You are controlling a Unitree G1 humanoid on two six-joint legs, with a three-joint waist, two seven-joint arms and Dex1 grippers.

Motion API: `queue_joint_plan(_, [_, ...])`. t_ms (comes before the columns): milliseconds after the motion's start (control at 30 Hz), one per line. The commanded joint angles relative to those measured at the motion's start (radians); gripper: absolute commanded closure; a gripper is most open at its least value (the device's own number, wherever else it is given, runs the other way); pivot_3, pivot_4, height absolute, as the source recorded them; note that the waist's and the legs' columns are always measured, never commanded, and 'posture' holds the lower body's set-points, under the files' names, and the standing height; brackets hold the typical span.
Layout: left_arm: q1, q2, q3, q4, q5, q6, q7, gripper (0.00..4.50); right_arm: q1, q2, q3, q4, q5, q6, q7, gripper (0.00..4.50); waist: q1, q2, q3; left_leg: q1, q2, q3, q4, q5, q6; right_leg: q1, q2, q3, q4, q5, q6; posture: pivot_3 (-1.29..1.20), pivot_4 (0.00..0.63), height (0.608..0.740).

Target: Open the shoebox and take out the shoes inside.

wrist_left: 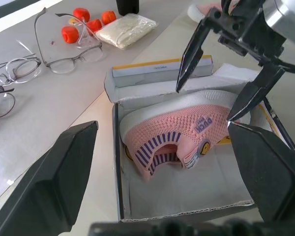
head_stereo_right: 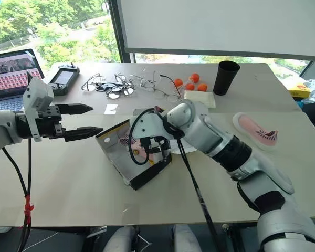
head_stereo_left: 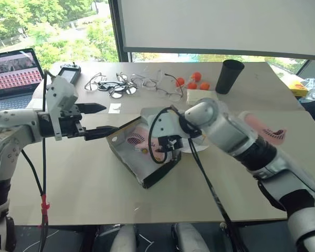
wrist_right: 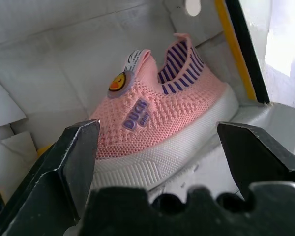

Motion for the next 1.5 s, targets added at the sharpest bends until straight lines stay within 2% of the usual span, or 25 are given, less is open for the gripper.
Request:
queue_joint_plan(33, [0.036, 0.025, 0.071, -0.075, -0.033, 0.02, 0.004, 0.0, -0.046, 0.054, 0.007, 0.069, -0.069, -0.109, 0.01, 0.05, -0.003, 0.0, 0.0, 0.0, 0.0, 0.0, 0.0, 0.0, 0.0, 0.0, 0.0, 0.0, 0.0, 0.0, 0.0, 0.0, 0.15, 0.724])
queue_joint_plan(300, [0.137, 0.067, 0.165, -0.16, -0.108, 0.079, -0.019, 0.0, -0.079, 0.194, 0.036, 0.287, -0.166, -0.218, 0.024, 0.05, -0.01, 0.0, 0.0, 0.001, 0.0, -0.001, 0.0, 0.0, 0.0, 0.001, 0.0, -0.001, 0.001, 0.0, 0.0, 0.0, 0.15, 0.724])
queue_joint_plan(467, [0.158, 0.071, 0.181, -0.188, -0.136, 0.095, -0.01, 0.0, -0.07, 0.26, 0.068, 0.472, -0.262, -0.296, -0.033, 0.05, -0.011, -0.001, 0.0, 0.003, 0.0, -0.001, 0.0, 0.0, 0.0, 0.002, 0.0, -0.001, 0.001, 0.0, -0.001, 0.0, 0.15, 0.724])
queue_joint_plan(567, [0.158, 0.074, 0.179, -0.19, -0.138, 0.096, -0.003, 0.0, -0.064, 0.283, 0.046, 0.508, -0.271, -0.286, -0.021, 0.74, -0.011, -0.004, -0.002, 0.007, 0.0, -0.001, 0.0, 0.0, 0.0, 0.006, 0.0, -0.001, 0.001, 0.001, -0.001, 0.0, 0.15, 0.724])
queue_joint_plan(933, [0.116, 0.068, 0.129, -0.156, -0.114, 0.068, -0.002, 0.0, -0.041, 0.293, -0.005, 0.448, -0.288, -0.245, 0.033, 4.44, -0.012, -0.005, -0.003, 0.01, 0.001, -0.001, 0.0, 0.0, 0.0, 0.007, 0.001, -0.001, 0.002, 0.001, -0.002, 0.0, 0.15, 0.724])
queue_joint_plan(1200, [0.094, 0.06, 0.094, -0.125, -0.098, 0.036, -0.013, 0.0, -0.059, 0.264, -0.011, 0.375, -0.364, -0.342, -0.027, 4.48, -0.012, -0.005, -0.003, 0.009, 0.001, -0.001, -0.002, 0.0, 0.0, 0.005, 0.001, 0.0, 0.002, 0.001, -0.002, 0.0, 0.15, 0.724])
queue_joint_plan(1500, [0.07, 0.038, 0.056, -0.084, -0.069, -0.01, -0.025, 0.0, -0.095, 0.271, 0.015, 0.314, -0.48, -0.387, -0.017, 4.48, -0.011, -0.005, -0.003, 0.005, 0.001, -0.001, -0.003, 0.0, 0.0, 0.001, 0.001, -0.001, 0.001, 0.001, -0.002, 0.0, 0.15, 0.724])
